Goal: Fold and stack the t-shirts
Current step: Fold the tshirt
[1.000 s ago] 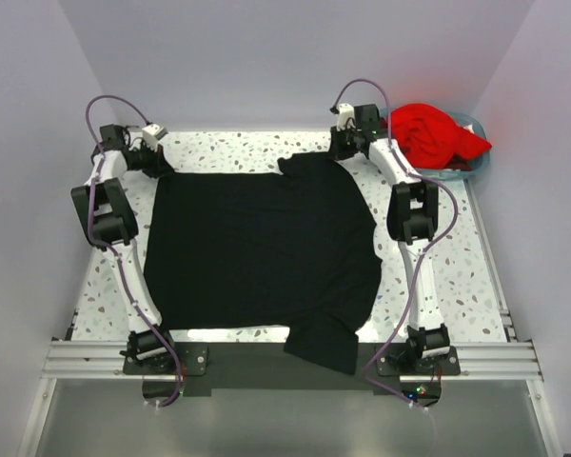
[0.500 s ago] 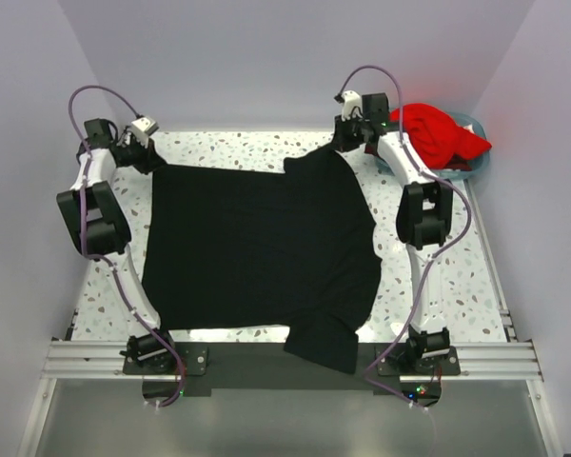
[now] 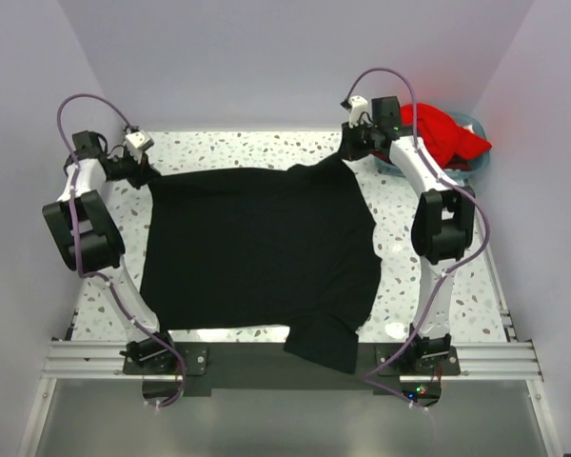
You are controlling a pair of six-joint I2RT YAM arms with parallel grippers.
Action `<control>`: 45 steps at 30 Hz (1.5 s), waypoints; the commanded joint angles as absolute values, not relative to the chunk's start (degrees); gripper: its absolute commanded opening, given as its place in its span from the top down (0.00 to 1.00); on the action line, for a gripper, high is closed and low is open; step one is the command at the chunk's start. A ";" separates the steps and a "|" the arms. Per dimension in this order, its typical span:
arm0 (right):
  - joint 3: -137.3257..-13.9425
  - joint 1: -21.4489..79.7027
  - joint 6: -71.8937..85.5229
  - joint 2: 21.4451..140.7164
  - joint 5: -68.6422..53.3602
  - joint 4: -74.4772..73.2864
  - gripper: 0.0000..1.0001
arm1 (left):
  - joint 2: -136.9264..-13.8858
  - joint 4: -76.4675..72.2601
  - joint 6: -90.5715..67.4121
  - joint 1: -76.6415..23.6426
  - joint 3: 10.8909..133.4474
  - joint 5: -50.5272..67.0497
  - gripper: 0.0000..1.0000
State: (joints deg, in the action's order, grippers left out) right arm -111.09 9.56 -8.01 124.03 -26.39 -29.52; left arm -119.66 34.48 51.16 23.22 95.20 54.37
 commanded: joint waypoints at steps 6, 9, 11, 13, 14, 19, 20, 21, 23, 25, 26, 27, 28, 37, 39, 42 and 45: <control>-103.64 9.14 -9.93 112.95 -27.86 -29.18 1.00 | -110.66 40.77 62.74 26.45 90.01 58.27 1.00; -100.21 9.14 -10.63 110.13 -27.78 -29.70 1.00 | -108.99 43.93 67.39 26.89 87.98 57.92 1.00; -97.66 9.14 -10.98 107.85 -27.69 -30.06 1.00 | -107.76 45.69 69.69 27.16 86.41 57.83 1.00; -96.16 9.14 -11.60 105.65 -27.60 -30.85 1.00 | -106.18 47.37 72.85 27.42 85.00 57.05 1.00; -94.59 9.14 -11.69 104.86 -27.51 -31.11 1.00 | -105.56 47.46 73.38 27.60 83.34 56.87 1.00; -89.74 9.14 -12.22 100.12 -27.51 -31.90 1.00 | -103.36 49.30 77.43 29.18 80.60 56.34 1.00; -88.34 9.14 -12.30 99.06 -27.42 -32.25 1.00 | -103.10 50.00 78.30 29.44 80.25 56.42 1.00; -87.63 9.14 -12.39 98.44 -27.33 -32.60 1.00 | -102.83 50.18 78.66 29.62 80.07 56.34 1.00; -85.61 9.23 -12.30 97.04 -27.33 -33.22 1.00 | -102.31 50.54 79.71 29.79 79.28 56.08 1.00; -84.03 9.14 -11.95 96.07 -27.51 -33.49 1.00 | -101.87 50.01 79.80 29.71 78.23 55.55 1.00; -82.20 9.23 -11.78 94.93 -27.77 -33.40 1.00 | -101.78 49.14 79.89 29.79 77.79 55.29 1.00; -81.31 9.23 -11.60 94.40 -27.77 -33.14 1.00 | -101.60 48.87 80.07 29.79 77.52 54.85 1.00; -79.56 9.14 -11.34 93.87 -27.86 -33.05 1.00 | -101.60 48.87 80.59 29.71 77.00 54.41 1.00; -71.03 10.46 -11.25 91.49 -27.25 -32.70 1.00 | -102.04 50.10 87.27 29.80 74.54 50.28 1.00; -70.05 10.81 -11.51 91.84 -26.55 -32.26 1.00 | -102.30 50.01 88.15 29.79 73.92 48.96 1.00; -69.08 11.07 -12.04 93.51 -25.67 -31.91 1.00 | -102.57 50.01 89.12 29.79 72.34 48.08 1.00; -69.52 11.07 -12.92 95.27 -24.26 -32.08 1.00 | -102.39 49.31 89.83 29.71 70.32 47.29 1.00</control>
State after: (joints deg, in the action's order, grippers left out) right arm -69.04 11.09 -11.29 94.43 -26.09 -33.17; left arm -104.20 49.80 86.50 29.19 71.77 48.27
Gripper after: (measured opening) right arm 0.009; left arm 0.030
